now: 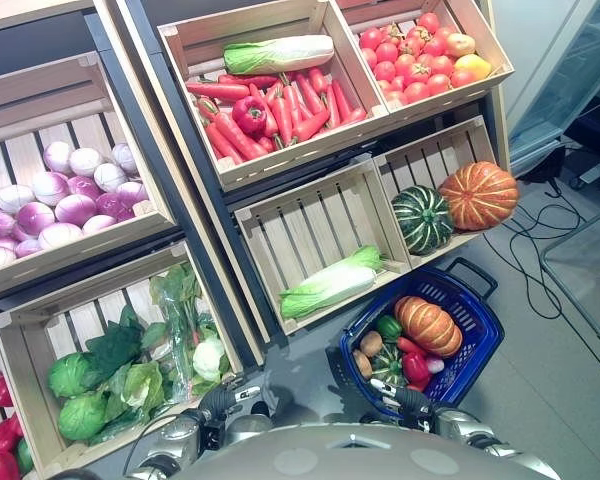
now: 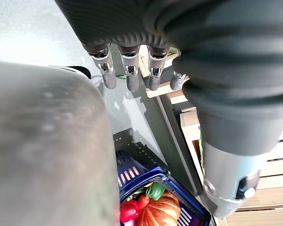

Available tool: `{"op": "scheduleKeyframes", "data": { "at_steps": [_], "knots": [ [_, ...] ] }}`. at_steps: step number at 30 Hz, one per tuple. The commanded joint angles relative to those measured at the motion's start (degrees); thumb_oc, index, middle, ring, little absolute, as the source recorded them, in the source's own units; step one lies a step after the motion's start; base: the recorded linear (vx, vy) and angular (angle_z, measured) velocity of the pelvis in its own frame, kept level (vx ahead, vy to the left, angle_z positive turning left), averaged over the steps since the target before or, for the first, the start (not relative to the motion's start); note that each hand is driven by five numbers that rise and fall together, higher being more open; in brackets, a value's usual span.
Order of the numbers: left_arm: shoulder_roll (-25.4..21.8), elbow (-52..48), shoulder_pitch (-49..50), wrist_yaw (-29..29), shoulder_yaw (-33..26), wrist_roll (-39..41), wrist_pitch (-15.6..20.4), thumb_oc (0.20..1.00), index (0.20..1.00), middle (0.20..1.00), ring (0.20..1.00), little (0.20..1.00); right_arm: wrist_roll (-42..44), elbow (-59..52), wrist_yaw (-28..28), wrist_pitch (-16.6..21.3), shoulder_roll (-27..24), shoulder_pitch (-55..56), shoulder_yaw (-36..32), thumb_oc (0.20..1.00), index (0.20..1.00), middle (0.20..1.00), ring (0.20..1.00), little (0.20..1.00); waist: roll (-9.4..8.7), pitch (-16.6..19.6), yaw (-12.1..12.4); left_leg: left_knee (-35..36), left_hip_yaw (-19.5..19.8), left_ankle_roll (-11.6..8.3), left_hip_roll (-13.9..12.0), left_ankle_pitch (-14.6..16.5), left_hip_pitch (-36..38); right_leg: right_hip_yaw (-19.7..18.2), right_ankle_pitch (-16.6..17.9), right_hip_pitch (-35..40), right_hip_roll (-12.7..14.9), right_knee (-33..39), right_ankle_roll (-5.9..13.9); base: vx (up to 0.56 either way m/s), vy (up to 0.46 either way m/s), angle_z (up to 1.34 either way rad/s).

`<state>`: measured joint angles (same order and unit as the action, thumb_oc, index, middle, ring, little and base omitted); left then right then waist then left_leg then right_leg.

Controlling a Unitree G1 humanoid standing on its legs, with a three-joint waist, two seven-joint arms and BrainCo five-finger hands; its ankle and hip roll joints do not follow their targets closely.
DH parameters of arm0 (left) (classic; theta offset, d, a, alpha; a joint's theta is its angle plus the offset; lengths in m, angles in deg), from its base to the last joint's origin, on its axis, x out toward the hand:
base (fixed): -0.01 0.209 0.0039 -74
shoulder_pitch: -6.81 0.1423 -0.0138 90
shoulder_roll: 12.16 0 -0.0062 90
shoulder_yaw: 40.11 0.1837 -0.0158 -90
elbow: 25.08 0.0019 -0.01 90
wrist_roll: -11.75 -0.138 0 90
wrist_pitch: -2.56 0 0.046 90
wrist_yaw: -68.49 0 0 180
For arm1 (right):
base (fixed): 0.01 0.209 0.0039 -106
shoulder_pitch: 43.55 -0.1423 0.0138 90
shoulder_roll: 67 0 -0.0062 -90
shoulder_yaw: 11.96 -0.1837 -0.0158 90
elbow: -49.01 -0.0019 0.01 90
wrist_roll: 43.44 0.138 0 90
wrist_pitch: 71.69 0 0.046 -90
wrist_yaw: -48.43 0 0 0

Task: Pick up fruits and vegetables into the basket

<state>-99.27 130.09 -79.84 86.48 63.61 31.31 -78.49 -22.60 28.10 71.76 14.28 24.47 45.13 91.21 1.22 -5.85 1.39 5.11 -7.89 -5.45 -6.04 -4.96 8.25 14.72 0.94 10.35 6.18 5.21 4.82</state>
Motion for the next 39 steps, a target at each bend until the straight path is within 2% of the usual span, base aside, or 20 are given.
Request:
{"op": "scheduleKeyframes", "data": {
  "at_steps": [1,9,12,16,20,21,23,25,28,29,31,32,34,36,37,39],
  "knots": [
    [0.78,4.19,-5.05,0.38,-0.08,-1.94,0.68,1.0,1.0,1.0,1.0,1.0,0.28,3.5,1.13,-1.3,2.1,-2.19,0.46,1.0,1.0,1.0,1.0,1.0,-1.94,-2.08,0.42,-1.87,-2.23,3.74,3.21,8.25,1.8,-0.26,-1.48,-1.31,2.12,-3.3,2.07,0.0,0.0,0.0],
    [0.27,2.89,-5.73,0.93,0.66,-2.92,2.0,1.0,1.0,1.0,1.0,1.0,-0.32,3.46,1.24,-1.23,1.77,-2.56,0.6,1.0,1.0,1.0,1.0,1.0,-1.85,-2.31,0.22,-1.87,-2.45,3.68,3.11,8.23,1.69,-0.46,-1.54,-1.68,2.05,-3.57,2.09,0.0,0.0,0.0],
    [-0.11,2.35,-5.88,0.31,1.1,-2.68,3.55,1.0,1.0,1.0,1.0,1.0,-0.34,3.49,1.47,-1.24,1.42,-2.71,0.48,1.0,1.0,1.0,1.0,1.0,-1.68,-2.41,0.16,-1.93,-2.54,3.77,3.12,8.2,1.57,-0.52,-1.47,-1.83,2.11,-3.62,2.13,0.0,0.0,0.0],
    [-0.25,1.42,-5.59,0.42,1.22,-1.35,6.38,1.0,1.0,1.0,1.0,1.0,-0.5,3.43,0.94,0.04,1.32,-2.63,0.63,1.0,1.0,1.0,1.0,1.0,-1.58,-2.51,0.26,-2.01,-2.5,3.75,3.13,8.15,1.48,-0.5,-1.47,-1.87,2.16,-3.67,2.11,0.0,0.0,0.0],
    [-0.59,-1.62,-5.5,-1.96,1.18,-0.54,12.17,1.0,1.0,1.0,1.0,1.0,0.68,2.35,-0.31,3.17,1.2,-2.63,0.72,1.0,1.0,1.0,1.0,1.0,-1.63,-2.86,0.43,-2.09,-2.15,3.63,3.05,8.13,1.37,-0.54,-1.46,-1.98,2.15,-3.83,2.08,0.0,0.0,0.0],
    [-0.67,-2.02,-5.54,-2.2,1.14,-0.48,12.51,1.0,1.0,1.0,1.0,1.0,0.94,2.19,-0.48,3.59,1.17,-2.64,0.67,1.0,1.0,1.0,1.0,1.0,-1.63,-2.91,0.44,-2.1,-2.13,3.61,3.03,8.13,1.35,-0.54,-1.46,-2.0,2.16,-3.86,2.08,0.0,0.0,0.0],
    [-1.29,-5.31,-5.87,-3.25,0.83,1.02,14.84,1.0,1.0,1.0,1.0,1.0,2.47,0.74,-1.62,6.38,0.88,-2.62,0.33,1.0,1.0,1.0,1.0,1.0,-1.69,-3.26,0.47,-2.27,-1.93,3.57,2.97,8.14,1.21,-0.68,-1.45,-2.2,2.15,-4.08,2.04,0.02,-0.008,0.01],
    [-2.88,-12.83,-5.52,-5.33,0.28,2.03,16.63,1.0,1.0,1.0,1.0,1.0,5.41,-3.22,-3.31,9.36,0.22,-2.05,-0.07,1.0,1.0,1.0,1.0,1.0,-1.95,-3.71,0.48,-2.44,-1.69,3.63,2.84,8.23,1.01,-1.04,-1.45,-2.41,2.12,-4.26,1.95,0.03,-0.026,-0.01],
    [-4.51,-19.36,-4.81,-5.66,-0.22,2.95,17.88,1.0,1.0,1.0,1.0,1.0,6.81,-8.31,-4.87,10.67,-0.39,-1.06,-0.27,1.0,1.0,1.0,1.0,1.0,-2.14,-4.01,0.41,-2.61,-1.56,3.68,2.68,8.3,0.89,-1.28,-1.46,-2.6,2.12,-4.5,1.85,0.04,-0.028,0.0],
    [-6.95,-28.39,-3.64,-5.48,-0.66,4.92,18.83,1.0,1.0,1.0,1.0,1.0,7.33,-16.38,-7.75,13.28,-1.22,0.64,-0.48,1.0,1.0,1.0,1.0,1.0,-2.41,-4.31,0.23,-2.86,-1.48,3.75,2.43,8.4,0.69,-1.59,-1.46,-2.91,2.21,-4.82,1.83,0.06,-0.039,-0.02],
    [-8.79,-35.52,-3.0,-5.31,-1.89,5.28,18.51,1.0,1.0,1.0,1.0,1.0,7.23,-23.73,-9.95,13.11,-1.84,2.06,-0.79,1.0,1.0,1.0,1.0,1.0,-2.57,-4.62,0.01,-3.17,-1.43,3.79,2.22,8.45,0.48,-1.79,-1.52,-3.24,2.33,-5.24,1.78,0.06,-0.042,-0.01],
    [-9.13,-36.69,-2.59,-5.07,-2.16,5.37,19.14,1.0,1.0,1.0,1.0,1.0,7.06,-25.04,-10.31,13.63,-1.9,2.58,-0.83,1.0,1.0,1.0,1.0,1.0,-2.65,-4.61,-0.08,-3.28,-1.41,3.8,2.18,8.5,0.45,-1.84,-1.59,-3.31,2.37,-5.39,1.77,0.07,-0.041,0.0],
    [-11.03,-45.39,-0.97,-4.53,-4.6,6.4,21.32,1.0,1.0,1.0,1.0,1.0,6.21,-35.32,-13.12,15.44,-2.82,5.23,-1.52,1.0,1.0,1.0,1.0,1.0,-2.8,-5.14,-0.56,-4.53,-1.31,3.89,1.87,8.79,-0.31,-2.05,-2.05,-4.11,2.63,-6.72,1.62,0.07,-0.044,0.0],
    [-11.34,-46.73,-0.73,-5.14,-4.88,6.05,21.57,1.0,1.0,1.0,1.0,1.0,5.9,-36.94,-13.74,15.75,-2.91,5.65,-1.6,1.0,1.0,1.0,1.0,1.0,-2.81,-5.24,-0.64,-4.81,-1.28,3.91,1.85,8.88,-0.46,-2.09,-2.15,-4.3,2.68,-7.03,1.62,0.04,-0.034,0.0],
    [-12.56,-51.01,-0.16,-6.66,-5.74,5.47,23.76,1.0,1.0,1.0,1.0,1.0,5.46,-42.26,-16.08,17.6,-3.36,6.95,-1.68,1.0,1.0,1.0,1.0,1.0,-2.85,-5.85,-0.99,-6.36,-1.11,3.92,1.72,9.23,-1.51,-2.31,-2.76,-5.43,2.83,-8.62,1.45,0.05,-0.052,0.01],
    [-13.49,-53.86,-0.32,-9.7,-5.91,3.87,26.15,1.0,1.0,1.0,1.0,1.0,4.55,-45.56,-18.37,19.72,-4.3,6.81,-1.82,1.0,1.0,1.0,1.0,1.0,-2.77,-6.98,-1.2,-8.58,-0.83,3.86,1.53,9.52,-3.34,-2.47,-3.46,-7.27,2.96,-10.74,1.12,0.0,-0.057,0.0]
  ]
}}
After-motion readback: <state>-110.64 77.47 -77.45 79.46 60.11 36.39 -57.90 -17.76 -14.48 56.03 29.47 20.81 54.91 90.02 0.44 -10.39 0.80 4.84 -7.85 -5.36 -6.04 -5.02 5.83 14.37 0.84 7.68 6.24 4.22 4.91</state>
